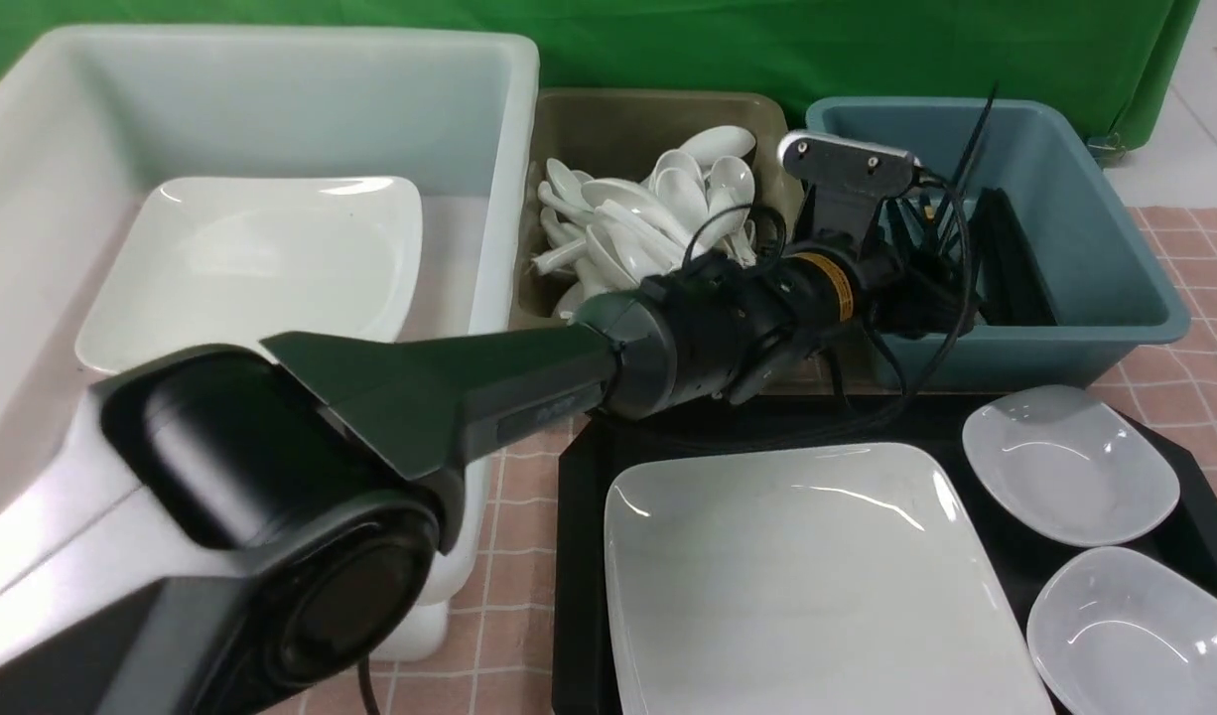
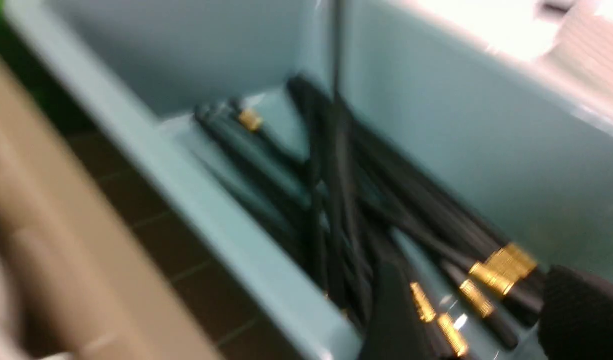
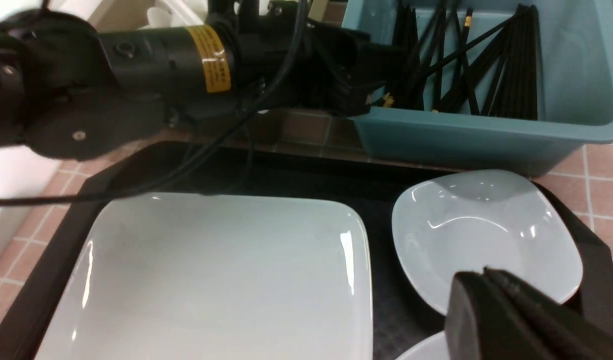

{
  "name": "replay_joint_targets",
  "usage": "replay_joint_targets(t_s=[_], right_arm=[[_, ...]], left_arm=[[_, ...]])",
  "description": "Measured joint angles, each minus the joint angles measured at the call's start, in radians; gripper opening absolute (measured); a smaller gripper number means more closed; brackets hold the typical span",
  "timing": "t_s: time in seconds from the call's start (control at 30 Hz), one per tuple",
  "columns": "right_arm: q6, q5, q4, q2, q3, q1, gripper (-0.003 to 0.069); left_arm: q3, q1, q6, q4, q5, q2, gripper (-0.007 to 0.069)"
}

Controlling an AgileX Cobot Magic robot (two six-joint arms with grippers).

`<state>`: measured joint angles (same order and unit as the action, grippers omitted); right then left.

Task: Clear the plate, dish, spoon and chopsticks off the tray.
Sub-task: Use the left arm to put the chopsticks into the small storage box on the right, then use the right arm to grab a small plate from the dinner plate

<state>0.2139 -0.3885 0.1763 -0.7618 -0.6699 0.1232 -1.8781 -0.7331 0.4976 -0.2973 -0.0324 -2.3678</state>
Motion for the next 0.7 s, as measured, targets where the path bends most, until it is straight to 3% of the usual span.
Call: replay_joint_targets(t_s=[0.03, 0.13, 0.27, 0.3, 0.33, 0.43, 0.53, 0.7], right_arm=[[0.0, -0.001, 0.0, 0.0, 0.0, 0.0, 0.003], [0.0, -0.001, 0.0, 0.0, 0.0, 0.0, 0.003], [-0.001, -0.01, 0.0, 0.0, 0.0, 0.0, 0.003], [-0.001, -0.012, 0.0, 0.0, 0.0, 0.0, 0.003], [-0.001, -0.039, 0.002, 0.0, 0.0, 0.0, 0.003], [-0.001, -0.095, 0.004, 0.0, 0.0, 0.0, 0.003], [-0.001, -0.271, 0.005, -0.012, -0.016, 0.0, 0.003], [0.042, -0.53, 0.005, -0.122, -0.09, 0.0, 0.003]], left_arm=[[0.0, 0.0, -0.018, 0.001, 0.145, 0.05, 0.0398], [0.0, 0.0, -0.07, 0.031, 0.359, 0.165, 0.0335], [-0.001, 0.0, -0.261, 0.159, 0.688, 0.353, 0.0111], [-0.001, 0.0, -0.261, 0.166, 0.706, 0.362, 0.0099], [-0.004, 0.0, -0.316, 0.213, 0.859, 0.423, 0.0034], [-0.005, 0.0, -0.35, 0.258, 1.01, 0.475, 0.0007], [0.044, 0.0, -0.42, 0.336, 1.191, 0.513, 0.0], [0.268, -0.052, -0.471, 0.384, 1.144, 0.582, 0.0]])
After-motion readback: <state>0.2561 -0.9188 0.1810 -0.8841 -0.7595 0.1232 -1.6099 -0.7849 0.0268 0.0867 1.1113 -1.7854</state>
